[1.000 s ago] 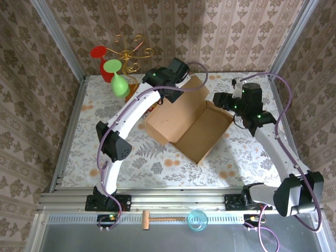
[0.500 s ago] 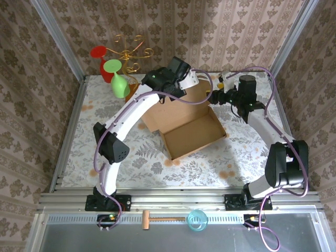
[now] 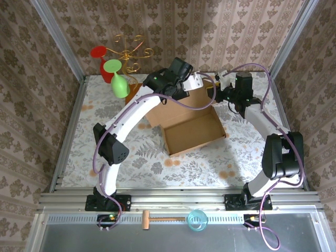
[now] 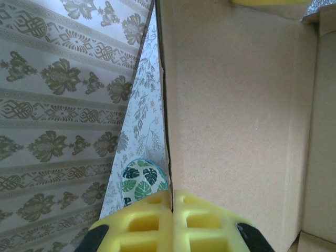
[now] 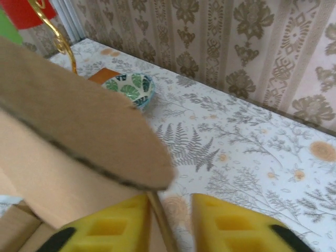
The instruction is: Fold the paper box
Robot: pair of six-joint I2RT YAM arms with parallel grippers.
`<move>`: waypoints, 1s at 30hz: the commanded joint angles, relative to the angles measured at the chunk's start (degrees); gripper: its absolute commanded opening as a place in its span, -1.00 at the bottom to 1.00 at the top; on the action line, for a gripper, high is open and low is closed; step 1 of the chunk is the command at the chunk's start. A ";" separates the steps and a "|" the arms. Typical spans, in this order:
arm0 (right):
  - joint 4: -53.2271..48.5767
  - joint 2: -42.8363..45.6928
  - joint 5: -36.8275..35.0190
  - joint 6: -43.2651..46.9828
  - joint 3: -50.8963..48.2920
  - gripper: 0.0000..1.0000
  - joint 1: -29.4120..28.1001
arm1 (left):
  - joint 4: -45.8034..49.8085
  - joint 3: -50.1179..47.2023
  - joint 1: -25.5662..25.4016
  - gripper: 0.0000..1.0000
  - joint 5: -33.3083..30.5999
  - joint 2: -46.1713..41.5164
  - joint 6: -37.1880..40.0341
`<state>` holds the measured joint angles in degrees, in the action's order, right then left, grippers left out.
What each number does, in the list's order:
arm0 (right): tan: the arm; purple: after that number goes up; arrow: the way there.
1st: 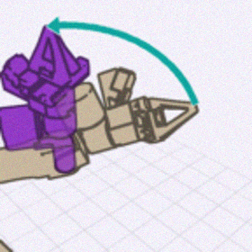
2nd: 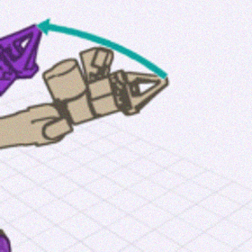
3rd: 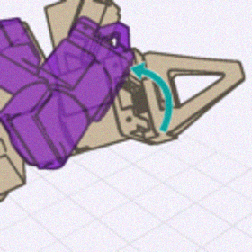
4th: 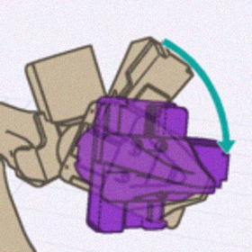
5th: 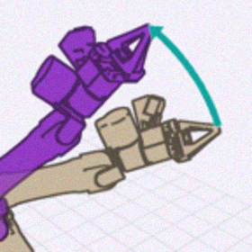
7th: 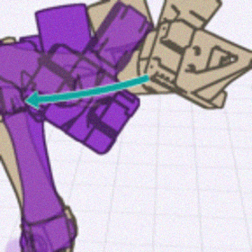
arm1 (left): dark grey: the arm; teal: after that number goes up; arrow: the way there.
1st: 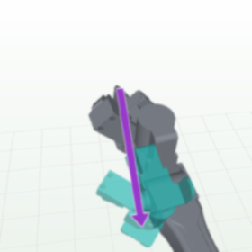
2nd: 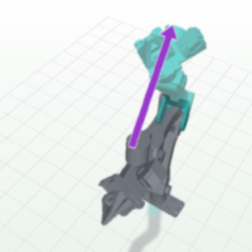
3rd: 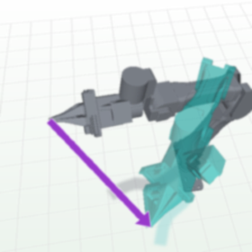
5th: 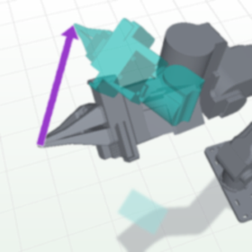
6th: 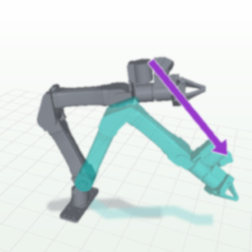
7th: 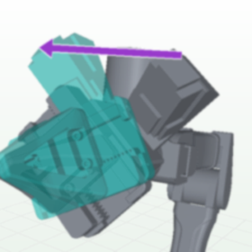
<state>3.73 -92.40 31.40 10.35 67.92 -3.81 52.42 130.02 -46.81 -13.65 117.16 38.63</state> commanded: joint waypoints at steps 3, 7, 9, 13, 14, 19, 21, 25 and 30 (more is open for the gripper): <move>-1.40 2.11 -0.65 1.91 -0.54 -1.00 0.02 | -2.26 2.64 -0.11 -0.27 -1.01 -1.12 -5.51; 0.75 4.69 -1.40 3.77 -4.69 -1.00 0.86 | -0.07 4.54 2.07 0.34 -4.90 -4.62 -26.02; 1.24 5.77 -1.24 4.77 -5.99 -1.00 1.15 | 4.22 2.63 5.19 0.36 -2.93 -8.22 -38.38; 3.05 7.55 -1.37 6.19 -8.58 -1.00 1.42 | 3.94 -15.29 11.79 0.22 7.91 -21.06 -57.92; 3.70 7.68 -1.41 6.18 -9.14 -1.00 1.51 | 2.25 -20.68 13.01 0.20 9.77 -24.47 -60.61; 5.56 7.65 -0.75 6.55 -10.60 -1.00 1.75 | -7.71 -46.76 18.89 0.20 19.73 -38.64 -64.40; 6.29 7.41 -0.18 6.31 -10.82 -1.00 1.95 | -12.77 -54.01 21.14 0.21 24.96 -41.42 -63.84; 7.08 6.65 0.83 5.83 -10.90 -1.00 2.14 | -22.53 -64.57 23.77 0.26 27.12 -44.33 -60.07; 7.44 6.40 1.65 5.30 -11.28 -1.00 2.32 | -36.13 -73.19 23.95 0.29 25.05 -44.81 -59.00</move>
<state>8.91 -85.95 31.33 15.05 57.52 -1.85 28.77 58.92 -23.16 9.96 73.65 -21.12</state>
